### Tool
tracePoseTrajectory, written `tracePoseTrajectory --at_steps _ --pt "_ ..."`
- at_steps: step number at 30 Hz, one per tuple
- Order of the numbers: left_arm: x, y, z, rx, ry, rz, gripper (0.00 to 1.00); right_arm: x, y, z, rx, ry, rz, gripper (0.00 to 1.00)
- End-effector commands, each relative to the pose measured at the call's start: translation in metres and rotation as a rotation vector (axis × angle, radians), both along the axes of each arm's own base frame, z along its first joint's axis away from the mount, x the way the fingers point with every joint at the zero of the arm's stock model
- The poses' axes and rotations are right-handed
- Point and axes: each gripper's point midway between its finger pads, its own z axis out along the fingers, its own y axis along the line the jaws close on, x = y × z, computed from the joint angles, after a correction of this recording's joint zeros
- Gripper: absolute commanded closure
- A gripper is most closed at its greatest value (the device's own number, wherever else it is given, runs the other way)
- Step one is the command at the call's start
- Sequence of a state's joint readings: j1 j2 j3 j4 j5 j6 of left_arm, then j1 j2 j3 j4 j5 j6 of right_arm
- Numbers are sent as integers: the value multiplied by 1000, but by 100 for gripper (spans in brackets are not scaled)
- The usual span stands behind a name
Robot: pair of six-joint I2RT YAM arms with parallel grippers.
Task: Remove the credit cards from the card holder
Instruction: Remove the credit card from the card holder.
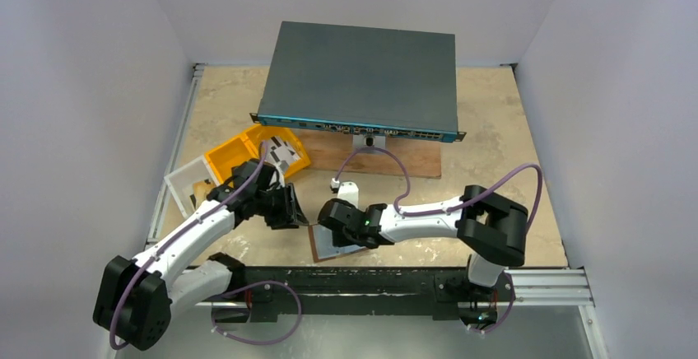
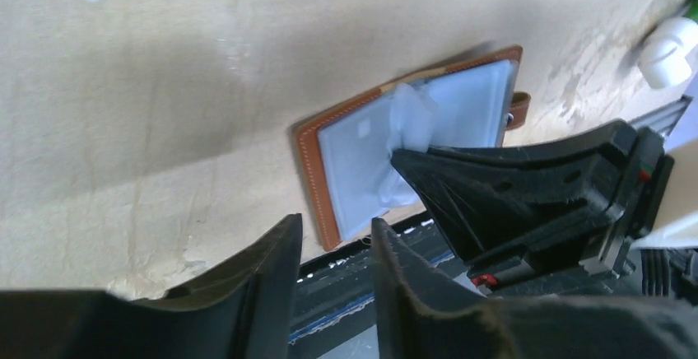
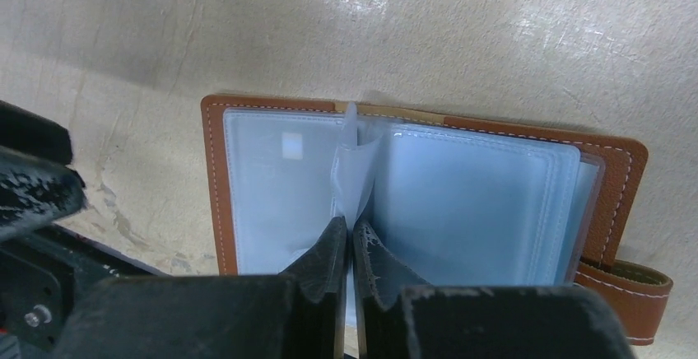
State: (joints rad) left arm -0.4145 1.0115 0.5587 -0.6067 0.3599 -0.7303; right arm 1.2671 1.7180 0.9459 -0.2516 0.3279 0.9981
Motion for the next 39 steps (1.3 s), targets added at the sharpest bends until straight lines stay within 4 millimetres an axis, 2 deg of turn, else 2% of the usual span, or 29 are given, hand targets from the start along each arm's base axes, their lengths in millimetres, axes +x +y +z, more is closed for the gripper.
tracePoseTrajectory --at_steps 1,5,12,18,27,34,39 --pt "0 -22 9 -72 -35 -77 71 -6 -8 -11 28 63 -4 99" --pt "-4 -34 4 -81 -19 -103 83 -6 -7 -7 92 81 -9 100" --pt "-11 -57 -17 -103 35 -154 99 -6 -7 -5 196 124 -23 100" --pt "-14 -57 -42 -67 84 -139 100 -6 -10 -4 267 156 -42 100" --pt "-21 -66 -55 -53 108 -175 100 -3 -13 0 365 182 -66 100" --pt "-23 -60 -71 9 142 -145 100 2 -16 7 454 184 -86 100" --pt "-23 -59 -75 20 149 -138 100 9 -18 20 525 158 -105 99"
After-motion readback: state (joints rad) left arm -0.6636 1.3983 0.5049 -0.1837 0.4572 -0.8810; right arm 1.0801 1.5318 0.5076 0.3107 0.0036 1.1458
